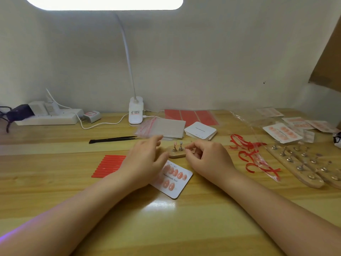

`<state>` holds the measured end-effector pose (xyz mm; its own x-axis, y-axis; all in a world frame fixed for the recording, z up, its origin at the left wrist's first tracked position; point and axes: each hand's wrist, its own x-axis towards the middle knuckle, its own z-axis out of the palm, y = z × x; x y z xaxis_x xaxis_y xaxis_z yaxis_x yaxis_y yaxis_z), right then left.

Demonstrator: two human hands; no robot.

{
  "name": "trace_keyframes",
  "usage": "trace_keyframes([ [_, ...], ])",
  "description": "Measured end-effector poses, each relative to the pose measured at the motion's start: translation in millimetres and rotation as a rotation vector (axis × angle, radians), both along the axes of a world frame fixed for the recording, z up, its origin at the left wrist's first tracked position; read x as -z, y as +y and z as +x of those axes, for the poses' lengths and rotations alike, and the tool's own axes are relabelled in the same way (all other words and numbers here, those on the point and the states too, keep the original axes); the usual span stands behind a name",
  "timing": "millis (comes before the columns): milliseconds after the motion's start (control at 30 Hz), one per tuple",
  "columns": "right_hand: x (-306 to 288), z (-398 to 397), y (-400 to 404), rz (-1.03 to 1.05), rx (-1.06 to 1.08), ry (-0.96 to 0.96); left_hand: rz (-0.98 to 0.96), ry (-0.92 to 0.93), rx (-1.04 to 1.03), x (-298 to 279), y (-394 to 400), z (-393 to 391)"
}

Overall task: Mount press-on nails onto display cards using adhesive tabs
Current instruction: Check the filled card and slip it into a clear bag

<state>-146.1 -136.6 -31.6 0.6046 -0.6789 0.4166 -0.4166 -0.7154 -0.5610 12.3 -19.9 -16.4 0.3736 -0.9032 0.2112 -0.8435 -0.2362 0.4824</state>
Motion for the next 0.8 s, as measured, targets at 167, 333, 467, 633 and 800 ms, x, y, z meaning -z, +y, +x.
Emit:
trace_keyframes([
  [167, 0.1, 0.9, -0.5, -0.053, -0.028, 0.034, 0.089, 0.063, 0.116, 9.8, -2.5, 6.1],
  [333, -2.2, 1.7, 0.9, -0.084, -0.04, 0.094, 0.035, 0.048, 0.166, 8.2, 0.1, 3.5],
  [467, -2.1, 3.2, -1.5, -0.095, -0.013, 0.127, 0.052, 0.006, 0.206, 7.8, 2.3, 0.1],
  [633, -2.0, 4.5, -2.6, -0.087, -0.002, 0.135, 0.047, -0.017, 0.228, 6.6, 2.6, -1.5],
  [800, -1.5, 4.7, -0.5, -0.134, 0.015, 0.155, 0.068, -0.021, 0.228, 6.8, 2.2, -1.8],
])
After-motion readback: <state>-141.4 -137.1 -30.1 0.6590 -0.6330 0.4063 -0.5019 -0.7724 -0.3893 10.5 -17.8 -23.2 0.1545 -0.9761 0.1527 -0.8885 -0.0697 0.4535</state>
